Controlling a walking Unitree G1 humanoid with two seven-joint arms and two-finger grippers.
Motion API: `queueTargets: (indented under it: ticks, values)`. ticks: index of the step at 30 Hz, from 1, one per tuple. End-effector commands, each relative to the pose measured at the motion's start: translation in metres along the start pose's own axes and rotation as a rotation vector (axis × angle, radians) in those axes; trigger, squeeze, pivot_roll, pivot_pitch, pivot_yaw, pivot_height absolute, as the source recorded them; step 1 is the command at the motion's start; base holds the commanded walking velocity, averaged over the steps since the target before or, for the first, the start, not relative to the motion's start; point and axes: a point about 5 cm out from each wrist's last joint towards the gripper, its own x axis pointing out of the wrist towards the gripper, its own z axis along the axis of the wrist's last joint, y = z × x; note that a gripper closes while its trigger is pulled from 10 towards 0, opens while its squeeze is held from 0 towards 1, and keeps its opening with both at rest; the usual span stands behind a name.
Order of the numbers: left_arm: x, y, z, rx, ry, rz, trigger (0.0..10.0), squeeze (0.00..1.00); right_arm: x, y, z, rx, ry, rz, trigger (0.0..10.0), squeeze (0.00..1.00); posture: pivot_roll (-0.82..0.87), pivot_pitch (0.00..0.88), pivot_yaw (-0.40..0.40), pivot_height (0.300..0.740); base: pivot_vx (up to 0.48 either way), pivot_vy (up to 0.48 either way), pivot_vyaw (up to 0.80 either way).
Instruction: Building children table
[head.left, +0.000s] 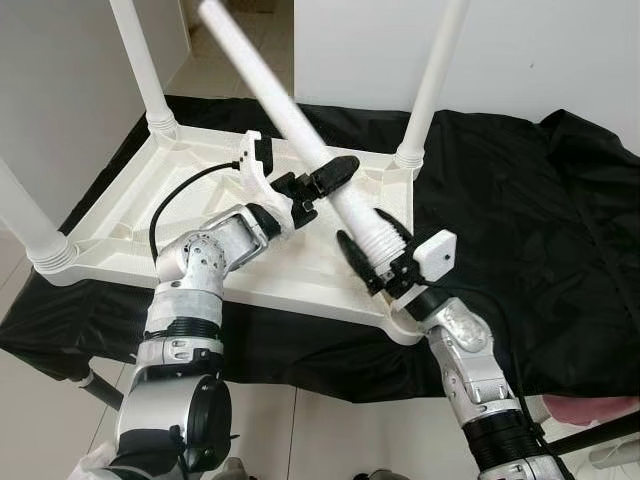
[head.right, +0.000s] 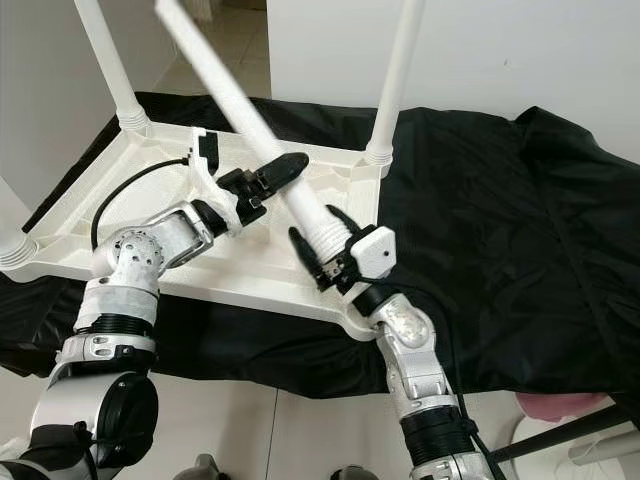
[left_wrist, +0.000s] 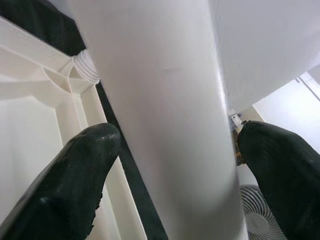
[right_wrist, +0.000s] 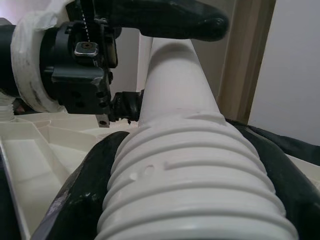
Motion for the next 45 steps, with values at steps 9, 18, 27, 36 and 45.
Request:
queueTargets:
  ticks: [9, 18, 27, 36, 45]
  values:
    - [0.006, 0.020, 0.010, -0.090, 0.052, 0.144, 10.0, 0.00, -0.010, 0.012, -0.001, -0.021, 0.030, 0.092, 10.0, 0.00, -0.04, 0.000, -0.004, 0.740, 0.000, 0.000, 0.00]
    - [0.000, 0.032, 0.023, -0.131, 0.021, 0.214, 10.0, 0.00, -0.014, 0.015, -0.002, -0.026, 0.048, 0.111, 10.0, 0.00, -0.06, 0.000, -0.001, 0.740, 0.000, 0.000, 0.00]
    - [-0.014, 0.048, 0.054, -0.104, -0.089, 0.330, 7.6, 0.00, -0.020, 0.019, -0.003, -0.030, 0.067, 0.127, 10.0, 0.00, -0.06, 0.000, -0.005, 0.740, 0.000, 0.000, 0.00]
    - [-0.015, 0.046, 0.063, -0.111, -0.136, 0.315, 0.0, 0.00, -0.022, 0.020, -0.007, -0.004, 0.084, 0.120, 10.0, 0.00, -0.06, 0.000, -0.009, 0.740, 0.000, 0.000, 0.00]
    - [-0.008, 0.034, 0.076, -0.156, -0.170, 0.230, 1.6, 0.00, -0.023, 0.017, -0.012, 0.091, 0.112, 0.085, 10.0, 1.00, -0.05, 0.000, -0.010, 0.740, 0.000, 0.000, 0.00]
